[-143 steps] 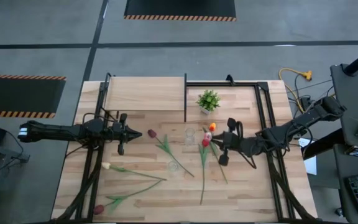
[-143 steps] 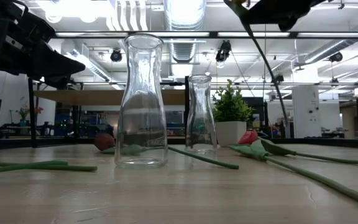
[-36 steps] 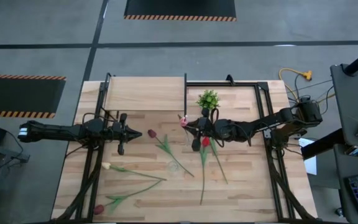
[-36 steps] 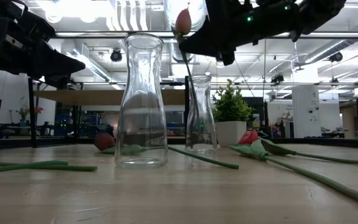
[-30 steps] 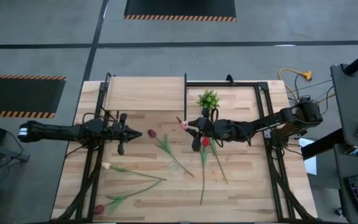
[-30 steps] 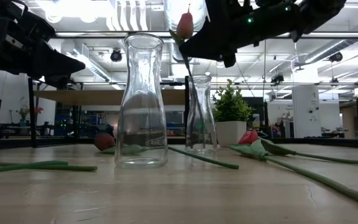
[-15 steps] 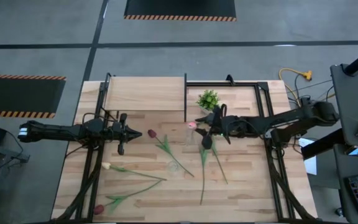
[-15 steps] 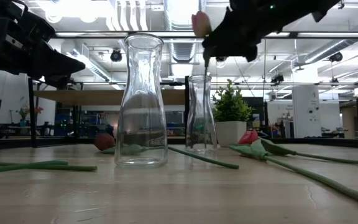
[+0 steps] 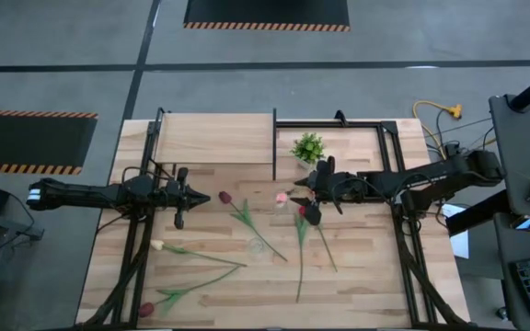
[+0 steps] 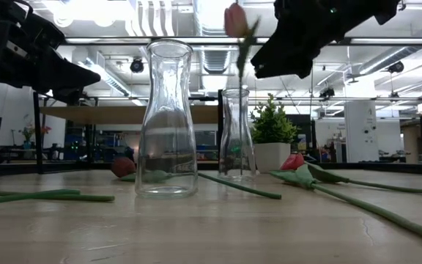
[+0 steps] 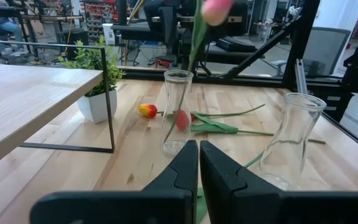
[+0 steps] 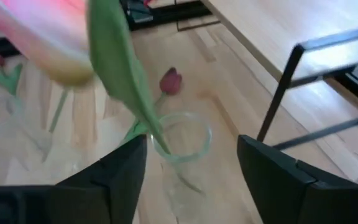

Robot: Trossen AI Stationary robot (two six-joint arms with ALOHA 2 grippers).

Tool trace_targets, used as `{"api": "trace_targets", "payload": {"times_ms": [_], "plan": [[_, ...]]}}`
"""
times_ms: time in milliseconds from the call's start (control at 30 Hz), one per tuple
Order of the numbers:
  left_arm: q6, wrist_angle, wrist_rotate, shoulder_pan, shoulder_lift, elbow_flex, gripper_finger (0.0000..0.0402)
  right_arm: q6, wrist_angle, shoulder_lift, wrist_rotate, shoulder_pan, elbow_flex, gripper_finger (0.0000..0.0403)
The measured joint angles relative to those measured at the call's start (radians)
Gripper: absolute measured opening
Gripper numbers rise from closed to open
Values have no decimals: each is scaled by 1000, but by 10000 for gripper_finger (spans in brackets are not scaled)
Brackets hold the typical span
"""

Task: Pick and place flowers into a vace then onto a shelf
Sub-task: Put the pink tulip into the top transparent flower vase, then put the yellow tulip into the top transparent flower vase

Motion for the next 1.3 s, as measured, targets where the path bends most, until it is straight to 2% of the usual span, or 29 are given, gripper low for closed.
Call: {"api": "trace_targets", "payload": {"times_ms": [200,333,567,767,900,1067,1300], "plan": [[0,0,0,0,0,0,0,21,-19,-2,0,0,0,295],[0,0,0,0,0,0,0,104,-64,-2,-1,1,0,305],[0,0,0,0,0,0,0,307,-272,-2,-38,15,0,293],[0,0,0,0,0,0,0,449,-416,1,-51,82,0,283],[0,0,0,0,0,0,0,509,-426,6,-34,149,0,281],[0,0,0,0,0,0,0,548,-426,26,44,222,0,280],[0,0,0,0,0,0,0,554,-426,99,63,254,0,272]]}}
